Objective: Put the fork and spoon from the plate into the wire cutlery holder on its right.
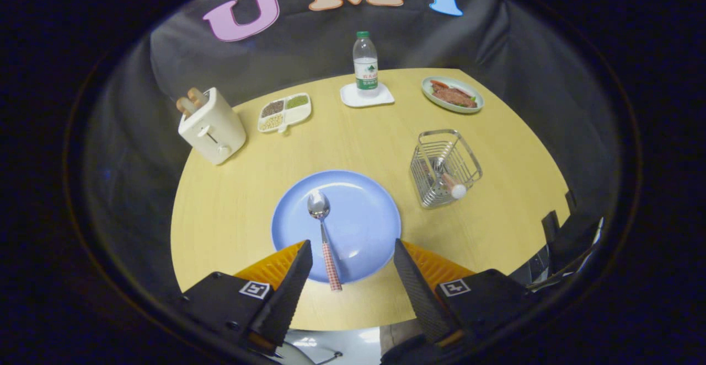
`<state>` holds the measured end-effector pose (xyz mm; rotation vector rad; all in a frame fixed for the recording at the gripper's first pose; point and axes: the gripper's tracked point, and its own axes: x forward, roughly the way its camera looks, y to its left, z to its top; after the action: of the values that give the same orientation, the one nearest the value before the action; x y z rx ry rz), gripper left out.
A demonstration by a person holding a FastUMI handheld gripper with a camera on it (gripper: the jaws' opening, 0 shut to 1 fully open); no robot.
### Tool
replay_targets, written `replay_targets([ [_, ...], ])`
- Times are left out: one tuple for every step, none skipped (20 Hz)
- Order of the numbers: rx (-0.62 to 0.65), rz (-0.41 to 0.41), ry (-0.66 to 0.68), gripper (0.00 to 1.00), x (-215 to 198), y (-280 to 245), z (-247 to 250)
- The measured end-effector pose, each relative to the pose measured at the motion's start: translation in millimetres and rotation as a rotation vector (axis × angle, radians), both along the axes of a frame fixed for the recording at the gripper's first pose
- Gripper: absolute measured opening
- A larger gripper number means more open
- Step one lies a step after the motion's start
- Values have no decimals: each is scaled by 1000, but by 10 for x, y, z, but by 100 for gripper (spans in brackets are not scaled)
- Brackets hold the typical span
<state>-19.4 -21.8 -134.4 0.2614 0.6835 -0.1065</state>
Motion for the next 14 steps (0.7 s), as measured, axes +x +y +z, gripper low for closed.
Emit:
replay_targets([
  [-20, 7, -11, 94, 8, -3, -77],
  [-39, 19, -19, 94, 25, 16, -149],
  [-55, 32, -31, 93, 40, 49, -213],
  [-65, 44, -48, 93, 67, 97, -269],
  [-71, 61, -72, 93, 94, 149, -308],
  [-69, 72, -97, 93, 112, 228, -342],
  [-61, 79, -122, 92, 189, 268, -372],
  [-52, 84, -139, 90, 236, 314, -417],
  [-52, 83, -148, 88, 275, 339, -474],
  [-53, 94, -152, 86, 306, 390, -538],
  [-69, 101, -143, 84, 324, 405, -606],
  [-91, 107, -136, 82, 326, 409, -662],
  [-103, 111, -132, 80, 328, 433, -695],
  [-108, 119, -130, 78, 337, 476, -723],
])
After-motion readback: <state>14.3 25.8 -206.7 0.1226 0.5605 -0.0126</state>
